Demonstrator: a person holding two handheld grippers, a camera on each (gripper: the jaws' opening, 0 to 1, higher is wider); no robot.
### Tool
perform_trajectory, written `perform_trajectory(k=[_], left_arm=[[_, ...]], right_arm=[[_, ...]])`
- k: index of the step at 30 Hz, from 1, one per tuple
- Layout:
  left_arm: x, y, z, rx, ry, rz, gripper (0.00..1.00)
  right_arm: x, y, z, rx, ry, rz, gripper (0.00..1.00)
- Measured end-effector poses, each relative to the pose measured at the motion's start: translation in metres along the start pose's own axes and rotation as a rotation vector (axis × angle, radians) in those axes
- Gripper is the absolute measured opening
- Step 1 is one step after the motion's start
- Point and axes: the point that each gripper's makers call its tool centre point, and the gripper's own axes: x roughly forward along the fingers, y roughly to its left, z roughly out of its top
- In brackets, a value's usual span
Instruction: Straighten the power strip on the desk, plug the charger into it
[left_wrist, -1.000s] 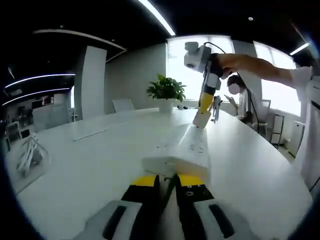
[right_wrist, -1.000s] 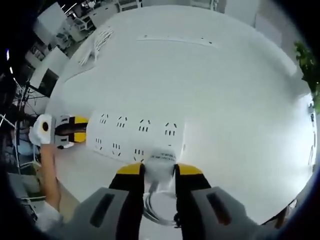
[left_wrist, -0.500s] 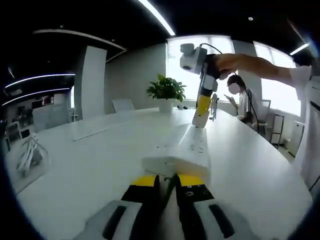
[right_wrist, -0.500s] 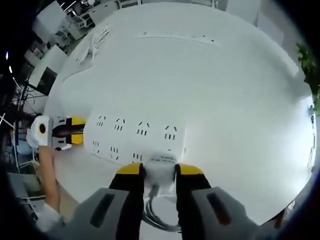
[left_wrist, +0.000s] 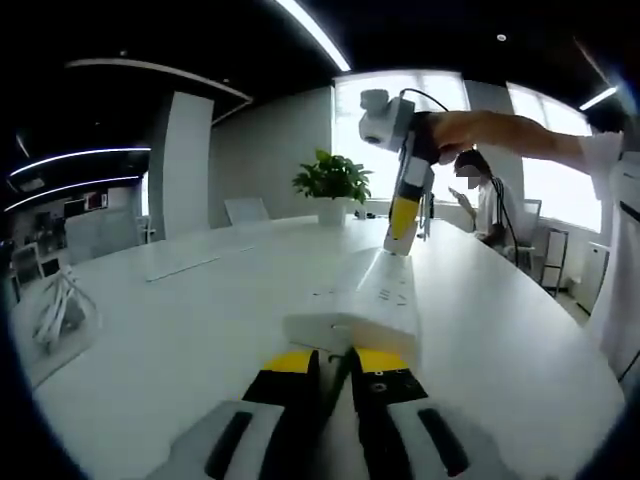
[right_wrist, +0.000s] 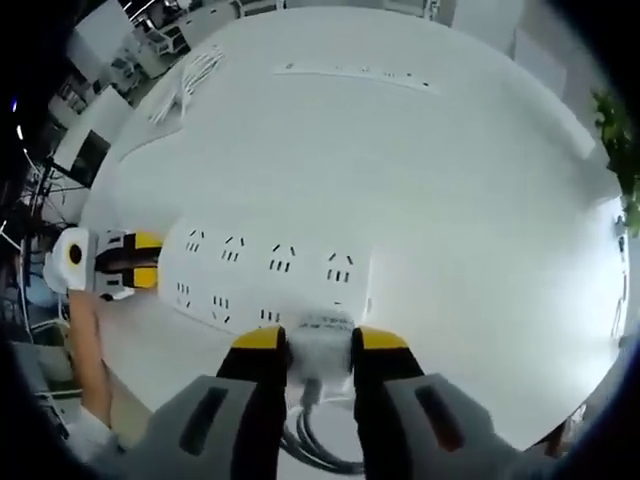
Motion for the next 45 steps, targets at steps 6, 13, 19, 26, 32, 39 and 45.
perform_trajectory(k=[6, 13, 19, 26, 32, 39, 45], left_arm=[[0.000, 0.000, 0.000, 0.000, 0.000, 0.000, 0.17], [0.000, 0.001, 0.000, 0.000, 0.001, 0.000, 0.17], [-0.001, 0.002, 0.000, -0.001, 0.002, 0.004, 0.17], [-0.001, 0.002, 0.000, -0.001, 0.001, 0.003, 0.17], [-0.001, 0.002, 0.000, -0.001, 0.000, 0.003, 0.17], [-0.002, 0.002, 0.000, -0.001, 0.000, 0.003, 0.17], [-0.002, 0.002, 0.000, -0.002, 0.000, 0.002, 0.17]], right_arm=[[0.002, -0.001, -0.001, 0.016, -0.004, 0.010, 0.24], [0.007, -0.001, -0.002, 0.019, -0.005, -0.007, 0.25], [0.010, -0.001, -0.004, 0.027, 0.003, -0.018, 0.26], [0.014, -0.001, -0.003, 0.041, -0.009, -0.005, 0.27], [0.014, 0.000, -0.003, 0.024, -0.027, 0.034, 0.30], [0.001, 0.004, -0.003, 0.071, -0.043, 0.119, 0.39], [-0.026, 0.001, 0.007, 0.062, -0.099, 0.134, 0.40]])
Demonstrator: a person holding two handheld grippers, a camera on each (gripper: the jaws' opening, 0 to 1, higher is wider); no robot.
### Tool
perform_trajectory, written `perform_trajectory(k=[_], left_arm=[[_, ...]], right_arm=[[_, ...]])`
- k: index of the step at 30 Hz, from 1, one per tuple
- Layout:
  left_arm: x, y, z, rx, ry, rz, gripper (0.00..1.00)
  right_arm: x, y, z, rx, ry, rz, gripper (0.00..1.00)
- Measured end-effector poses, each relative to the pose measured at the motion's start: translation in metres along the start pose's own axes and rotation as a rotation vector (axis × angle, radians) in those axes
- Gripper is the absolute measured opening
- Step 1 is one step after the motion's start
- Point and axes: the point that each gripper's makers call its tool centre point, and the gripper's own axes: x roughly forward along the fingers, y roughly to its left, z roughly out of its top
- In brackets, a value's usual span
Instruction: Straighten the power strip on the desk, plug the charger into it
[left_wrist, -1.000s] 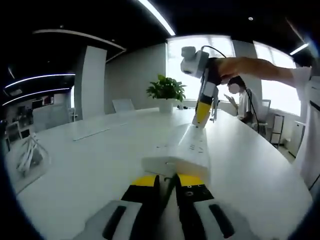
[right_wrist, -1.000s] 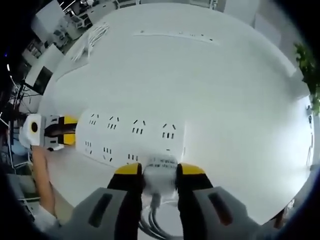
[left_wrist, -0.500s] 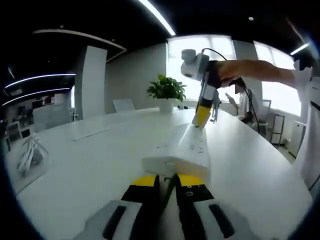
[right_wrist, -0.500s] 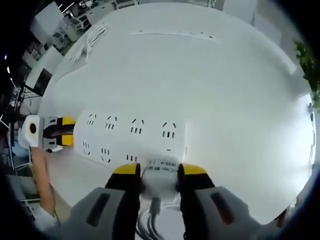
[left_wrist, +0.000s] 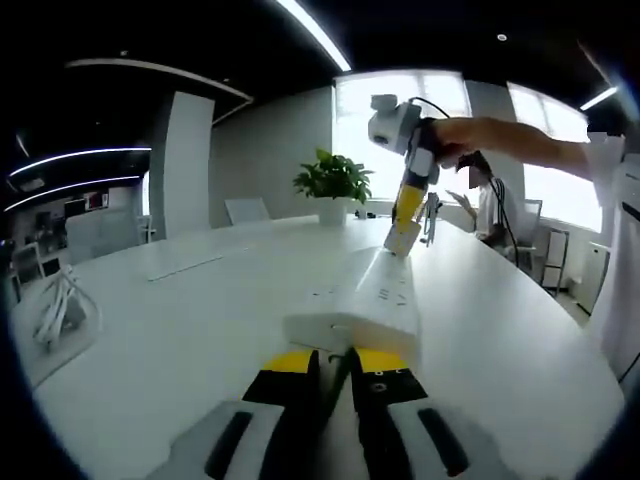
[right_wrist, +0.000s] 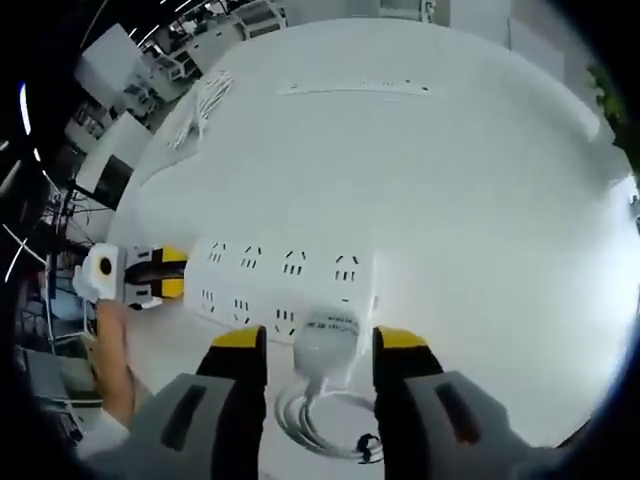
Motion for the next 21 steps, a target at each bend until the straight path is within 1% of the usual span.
perform_trajectory(k=[2, 3, 5, 7, 8, 9, 10, 11, 12, 13, 14, 15, 16, 21], left_arm=[[0.000, 0.000, 0.000, 0.000, 0.000, 0.000, 0.17], [0.000, 0.000, 0.000, 0.000, 0.000, 0.000, 0.17], [0.000, 0.000, 0.000, 0.000, 0.000, 0.000, 0.17], [0.000, 0.000, 0.000, 0.000, 0.000, 0.001, 0.17], [0.000, 0.000, 0.000, 0.000, 0.000, 0.002, 0.17], [0.000, 0.000, 0.000, 0.000, 0.000, 0.002, 0.17], [0.000, -0.001, 0.000, 0.000, 0.001, 0.002, 0.17], [0.000, -0.001, 0.000, 0.000, 0.001, 0.002, 0.17], [0.000, -0.001, 0.000, 0.000, 0.000, 0.002, 0.17], [0.000, 0.000, 0.000, 0.000, 0.000, 0.003, 0.17], [0.001, -0.001, 0.000, 0.000, 0.000, 0.003, 0.17], [0.000, 0.000, 0.000, 0.000, 0.000, 0.003, 0.17], [0.001, 0.000, 0.000, 0.000, 0.000, 0.003, 0.17], [0.001, -0.001, 0.000, 0.000, 0.001, 0.002, 0.17]], right_arm=[[-0.006, 0.000, 0.000, 0.006, -0.004, -0.001, 0.36], [-0.009, 0.004, -0.006, 0.008, -0.008, -0.006, 0.34], [-0.012, 0.008, -0.014, 0.003, 0.004, -0.015, 0.27], [-0.012, 0.004, -0.021, 0.005, 0.020, -0.043, 0.26], [-0.011, -0.002, -0.026, 0.024, 0.038, -0.078, 0.26], [-0.007, 0.001, -0.038, 0.042, 0.066, -0.093, 0.26], [-0.002, 0.005, -0.043, 0.041, 0.074, -0.078, 0.26], [0.002, 0.005, -0.039, 0.046, 0.076, -0.066, 0.28], [0.005, 0.007, -0.039, 0.049, 0.083, -0.064, 0.28], [0.007, 0.006, -0.033, 0.037, 0.084, -0.069, 0.27], [0.008, 0.005, -0.032, 0.026, 0.079, -0.075, 0.25], [0.010, 0.001, -0.024, 0.010, 0.066, -0.092, 0.24], [0.011, -0.002, -0.022, -0.001, 0.072, -0.115, 0.23], [0.010, -0.003, -0.019, 0.036, 0.065, -0.126, 0.23]])
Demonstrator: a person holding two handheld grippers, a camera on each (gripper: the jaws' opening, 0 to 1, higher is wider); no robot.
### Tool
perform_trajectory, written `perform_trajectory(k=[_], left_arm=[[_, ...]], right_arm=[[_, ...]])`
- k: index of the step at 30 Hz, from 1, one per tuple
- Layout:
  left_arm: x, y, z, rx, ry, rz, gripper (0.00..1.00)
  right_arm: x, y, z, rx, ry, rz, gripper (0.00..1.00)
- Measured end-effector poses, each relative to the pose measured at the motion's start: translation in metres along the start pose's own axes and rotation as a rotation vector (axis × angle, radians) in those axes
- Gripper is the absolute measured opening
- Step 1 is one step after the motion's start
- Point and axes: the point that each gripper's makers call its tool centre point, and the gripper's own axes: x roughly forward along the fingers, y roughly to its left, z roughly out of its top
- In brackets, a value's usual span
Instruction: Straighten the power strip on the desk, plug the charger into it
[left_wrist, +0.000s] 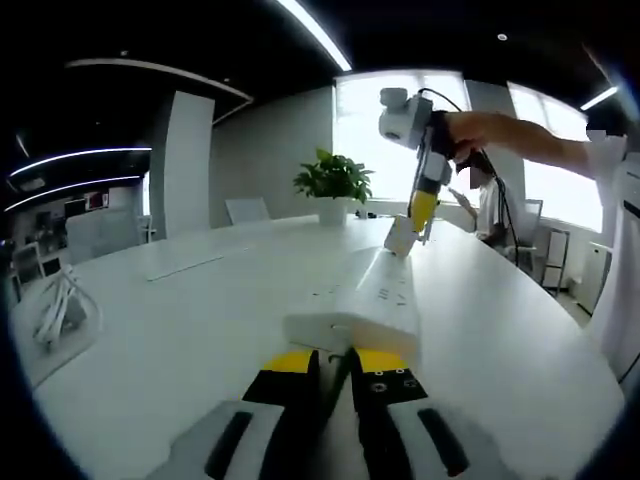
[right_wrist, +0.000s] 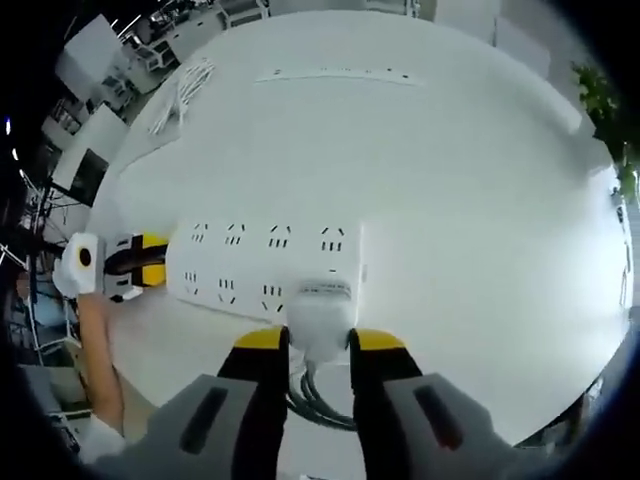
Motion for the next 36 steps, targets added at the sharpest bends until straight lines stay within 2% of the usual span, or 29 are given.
perform_trajectory(k=[3, 8, 10, 17, 28, 32, 36], left_arm=[[0.0000, 0.0001, -0.0001, 0.000, 0.000, 0.000, 0.17], [0.0003, -0.0005, 0.0000, 0.000, 0.001, 0.000, 0.16], [0.0003, -0.0007, 0.0000, 0.001, 0.001, -0.002, 0.16], [-0.0001, -0.0010, 0.0000, 0.001, 0.001, -0.004, 0.16], [-0.0003, -0.0013, 0.0007, 0.014, -0.003, -0.003, 0.17], [-0.0008, -0.0019, 0.0020, 0.050, -0.012, -0.004, 0.18], [-0.0008, -0.0078, 0.0022, 0.069, -0.007, -0.029, 0.27]], right_arm=[[0.0011, 0.0009, 0.0015, 0.000, 0.002, -0.004, 0.22], [0.0040, 0.0011, -0.0006, -0.078, 0.034, -0.052, 0.22], [0.0059, -0.0005, 0.0012, -0.068, 0.045, -0.055, 0.21], [0.0056, -0.0010, 0.0007, -0.070, 0.065, -0.012, 0.22], [0.0022, 0.0001, 0.0022, -0.091, 0.051, -0.015, 0.22], [0.0021, -0.0019, 0.0065, -0.091, 0.056, -0.007, 0.22], [0.0026, -0.0025, 0.0020, -0.091, 0.076, 0.000, 0.22]])
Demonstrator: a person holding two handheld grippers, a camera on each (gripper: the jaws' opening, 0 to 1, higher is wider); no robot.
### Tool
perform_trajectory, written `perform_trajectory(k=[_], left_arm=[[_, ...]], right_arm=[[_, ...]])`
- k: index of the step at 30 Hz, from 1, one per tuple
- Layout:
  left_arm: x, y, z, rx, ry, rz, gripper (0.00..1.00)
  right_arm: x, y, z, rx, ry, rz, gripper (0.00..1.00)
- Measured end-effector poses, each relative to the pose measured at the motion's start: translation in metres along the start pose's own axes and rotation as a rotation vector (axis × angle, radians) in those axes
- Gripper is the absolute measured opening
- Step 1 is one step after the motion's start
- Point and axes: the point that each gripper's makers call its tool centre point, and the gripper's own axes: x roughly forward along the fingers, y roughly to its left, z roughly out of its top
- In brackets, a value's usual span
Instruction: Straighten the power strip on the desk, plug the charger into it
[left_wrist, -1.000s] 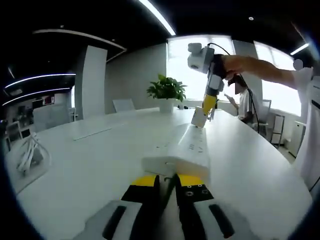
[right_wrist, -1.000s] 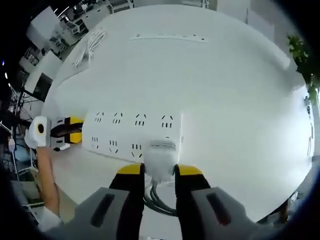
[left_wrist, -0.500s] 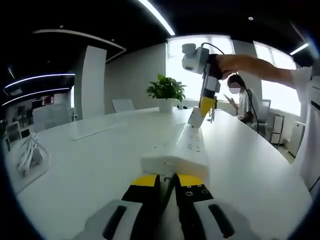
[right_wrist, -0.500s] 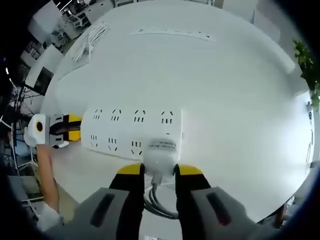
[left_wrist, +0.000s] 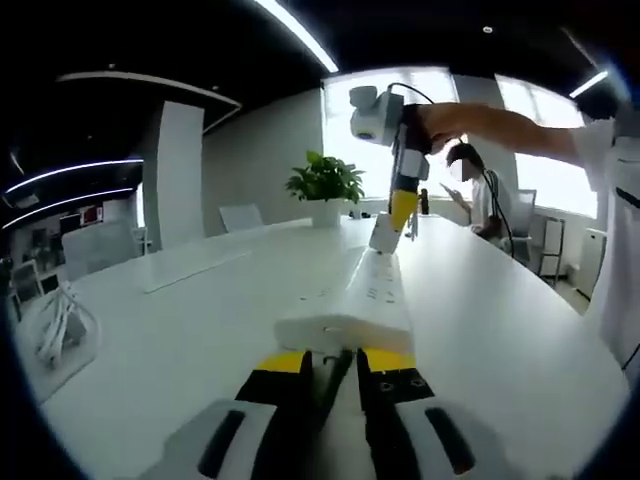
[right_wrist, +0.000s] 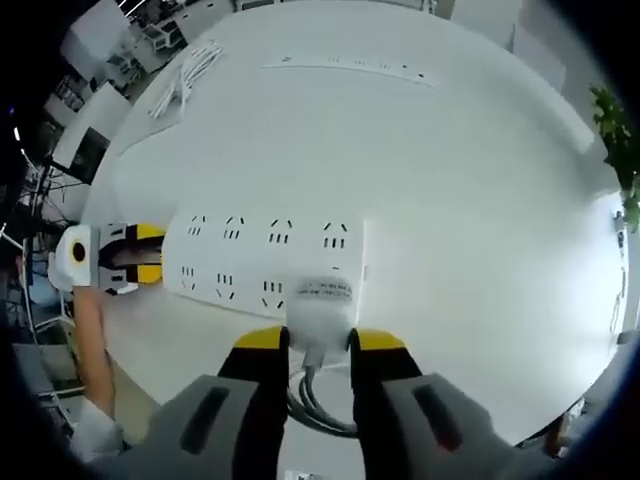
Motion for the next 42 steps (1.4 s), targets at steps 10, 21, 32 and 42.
perform_trajectory(k=[10, 21, 32, 42], left_arm=[[-0.007, -0.007, 0.030, -0.017, -0.095, -0.040, 0.42], [0.021, -0.005, 0.051, 0.056, -0.057, -0.040, 0.44], [0.052, -0.006, 0.048, 0.059, -0.015, -0.072, 0.47], [0.074, -0.013, 0.038, -0.011, 0.076, -0.119, 0.54]], right_arm=[[-0.001, 0.001, -0.002, -0.005, 0.016, 0.004, 0.22], [-0.002, 0.000, 0.004, -0.008, -0.008, -0.014, 0.23], [0.001, 0.000, 0.007, -0.014, 0.083, -0.027, 0.22], [0.008, -0.004, 0.010, -0.008, 0.152, -0.005, 0.22]])
